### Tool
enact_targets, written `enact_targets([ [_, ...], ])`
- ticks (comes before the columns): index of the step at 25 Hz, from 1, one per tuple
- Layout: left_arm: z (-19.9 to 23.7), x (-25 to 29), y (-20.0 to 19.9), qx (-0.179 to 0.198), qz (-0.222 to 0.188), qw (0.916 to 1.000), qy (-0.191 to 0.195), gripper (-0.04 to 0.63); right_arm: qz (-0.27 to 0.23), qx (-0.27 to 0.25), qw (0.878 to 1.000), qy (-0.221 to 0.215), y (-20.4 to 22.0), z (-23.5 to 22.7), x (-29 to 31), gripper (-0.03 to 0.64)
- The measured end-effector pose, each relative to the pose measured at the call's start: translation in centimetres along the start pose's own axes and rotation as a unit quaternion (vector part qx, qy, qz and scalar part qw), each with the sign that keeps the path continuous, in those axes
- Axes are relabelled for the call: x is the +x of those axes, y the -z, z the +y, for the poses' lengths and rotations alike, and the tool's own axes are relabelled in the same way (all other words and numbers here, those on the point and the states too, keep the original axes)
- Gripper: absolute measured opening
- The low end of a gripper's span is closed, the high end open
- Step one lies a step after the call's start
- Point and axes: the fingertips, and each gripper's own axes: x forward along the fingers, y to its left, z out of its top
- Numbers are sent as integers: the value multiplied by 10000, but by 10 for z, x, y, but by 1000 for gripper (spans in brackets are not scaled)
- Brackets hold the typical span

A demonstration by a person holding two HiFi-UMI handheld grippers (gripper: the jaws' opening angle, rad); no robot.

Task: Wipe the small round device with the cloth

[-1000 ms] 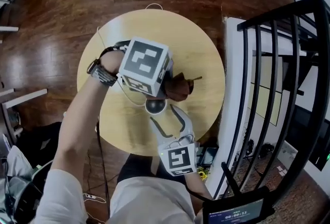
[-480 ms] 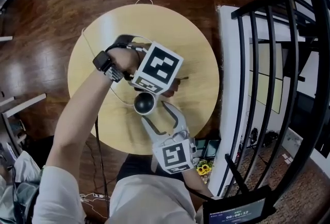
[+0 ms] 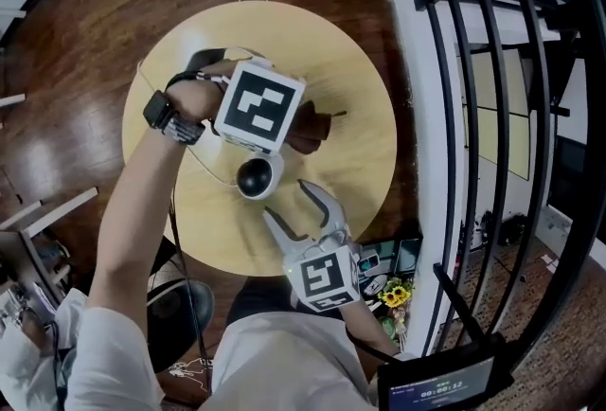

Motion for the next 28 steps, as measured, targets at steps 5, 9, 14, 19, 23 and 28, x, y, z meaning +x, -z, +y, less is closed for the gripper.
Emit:
enact_targets([
  [5, -33, -29, -31, 1439, 1028, 9842, 131, 84, -66, 320, 9992, 250, 17, -3, -26, 288],
  [9, -64, -3, -15, 2416, 2258, 9422, 541, 84, -149, 578, 9972, 447, 22, -7, -42, 288],
  [14, -61, 12, 0, 3037, 2667, 9135, 452, 84, -245, 881, 9936, 669, 26, -19, -48, 288],
  [19, -42, 35, 6, 3103, 2660, 9114, 482, 84, -323, 1064, 9908, 770, 30, -24, -50, 288],
  [23, -35, 58, 9, 2974, 2640, 9164, 444, 84, -339, 1051, 9907, 790, 34, -26, -55, 288],
  [28, -14, 81, -6, 2827, 2178, 9334, -371, 84, -430, 894, 9925, 717, 41, -24, -61, 288],
])
